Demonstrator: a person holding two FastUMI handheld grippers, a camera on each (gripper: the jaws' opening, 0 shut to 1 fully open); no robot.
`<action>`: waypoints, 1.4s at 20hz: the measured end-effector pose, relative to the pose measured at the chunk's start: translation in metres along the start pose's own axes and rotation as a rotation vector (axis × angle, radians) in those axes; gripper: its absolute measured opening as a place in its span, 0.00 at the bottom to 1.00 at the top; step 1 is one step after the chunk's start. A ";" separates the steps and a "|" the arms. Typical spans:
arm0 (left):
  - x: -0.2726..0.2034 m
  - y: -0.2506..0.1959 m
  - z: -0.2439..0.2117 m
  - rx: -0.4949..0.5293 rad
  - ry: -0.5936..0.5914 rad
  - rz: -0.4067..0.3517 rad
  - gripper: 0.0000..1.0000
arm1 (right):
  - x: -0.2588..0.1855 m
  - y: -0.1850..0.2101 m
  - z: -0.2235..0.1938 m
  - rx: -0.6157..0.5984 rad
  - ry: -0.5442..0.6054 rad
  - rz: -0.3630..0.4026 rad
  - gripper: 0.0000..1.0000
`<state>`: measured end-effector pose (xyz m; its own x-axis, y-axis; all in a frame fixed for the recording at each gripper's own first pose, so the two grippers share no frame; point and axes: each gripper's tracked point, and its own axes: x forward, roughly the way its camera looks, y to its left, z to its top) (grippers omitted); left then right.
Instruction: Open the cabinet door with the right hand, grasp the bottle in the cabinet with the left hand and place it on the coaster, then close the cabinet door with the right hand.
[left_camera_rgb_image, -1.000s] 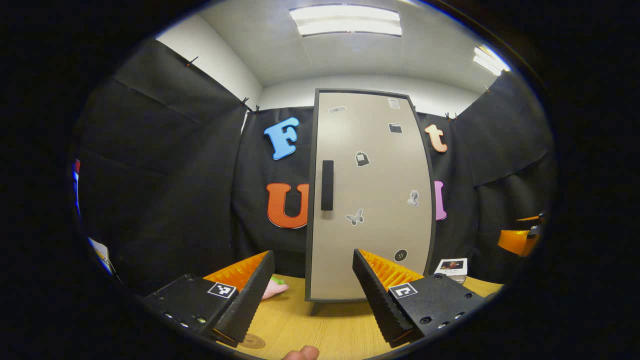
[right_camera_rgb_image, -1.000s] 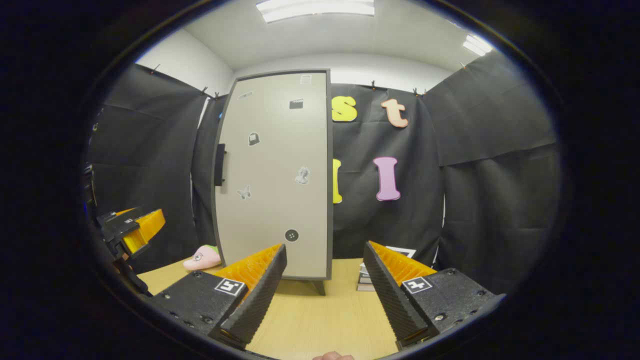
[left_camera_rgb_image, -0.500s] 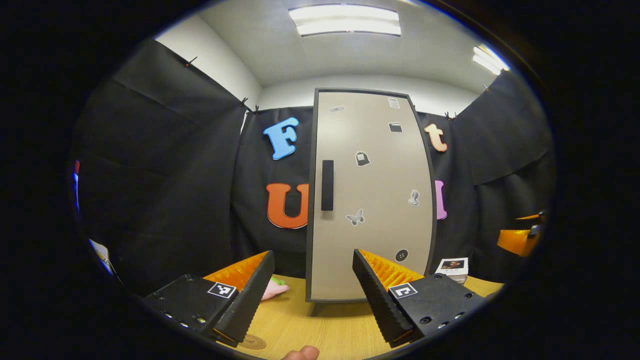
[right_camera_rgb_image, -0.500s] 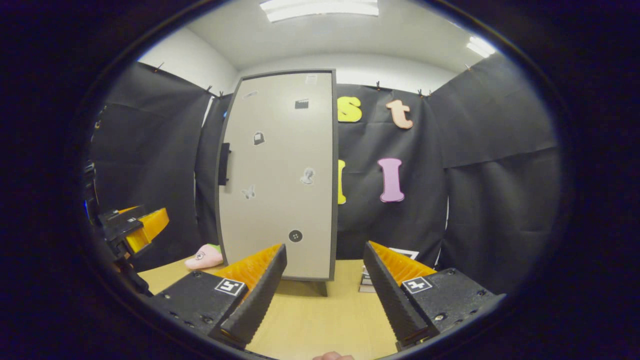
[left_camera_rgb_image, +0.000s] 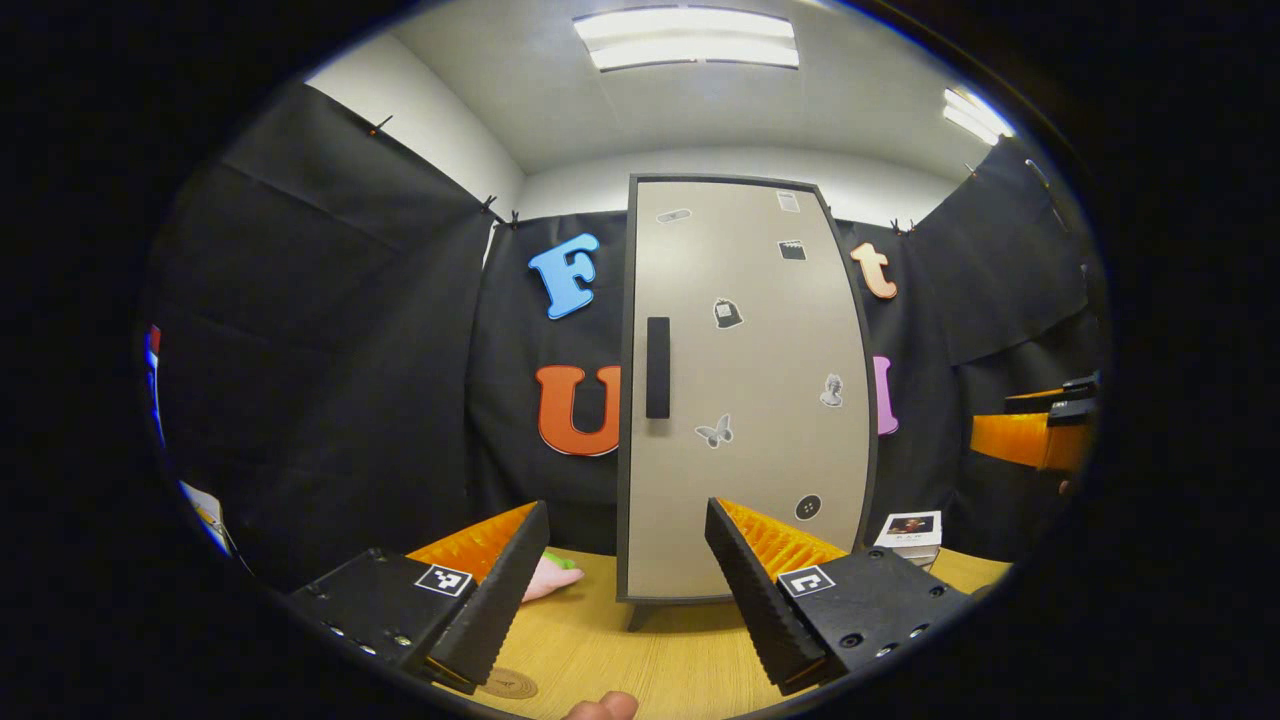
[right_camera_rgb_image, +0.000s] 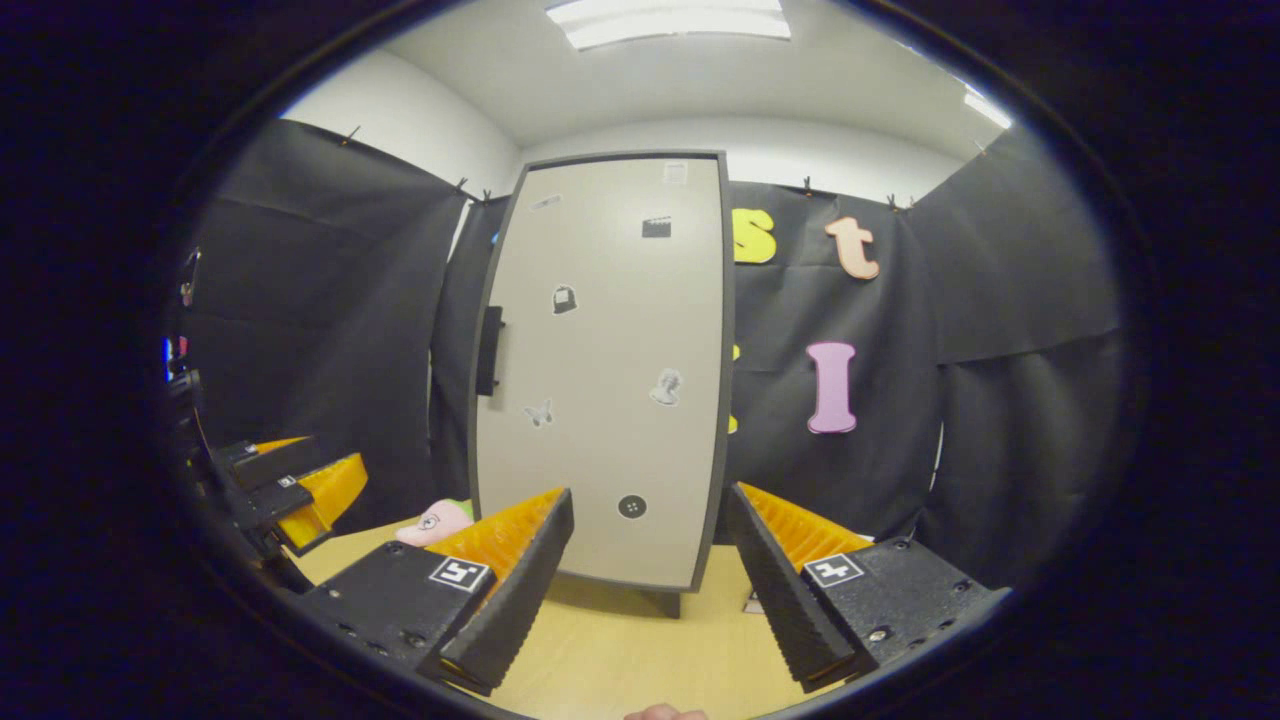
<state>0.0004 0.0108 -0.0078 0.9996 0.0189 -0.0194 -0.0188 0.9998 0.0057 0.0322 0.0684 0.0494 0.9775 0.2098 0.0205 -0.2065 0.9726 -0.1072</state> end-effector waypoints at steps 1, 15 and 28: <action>-0.001 0.001 0.000 0.000 -0.004 0.002 0.95 | 0.006 0.006 0.003 0.003 0.007 0.020 0.99; -0.012 0.024 -0.007 0.010 0.021 0.019 0.95 | 0.116 0.107 0.074 -0.013 -0.037 0.280 1.00; -0.026 0.051 -0.017 0.029 0.051 0.081 0.95 | 0.238 0.200 0.084 0.050 0.047 0.386 1.00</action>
<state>-0.0265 0.0617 -0.0239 0.9926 0.1005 -0.0686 -0.0981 0.9944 0.0382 0.2197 0.3212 0.1163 0.8282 0.5576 -0.0572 -0.5602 0.8269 -0.0497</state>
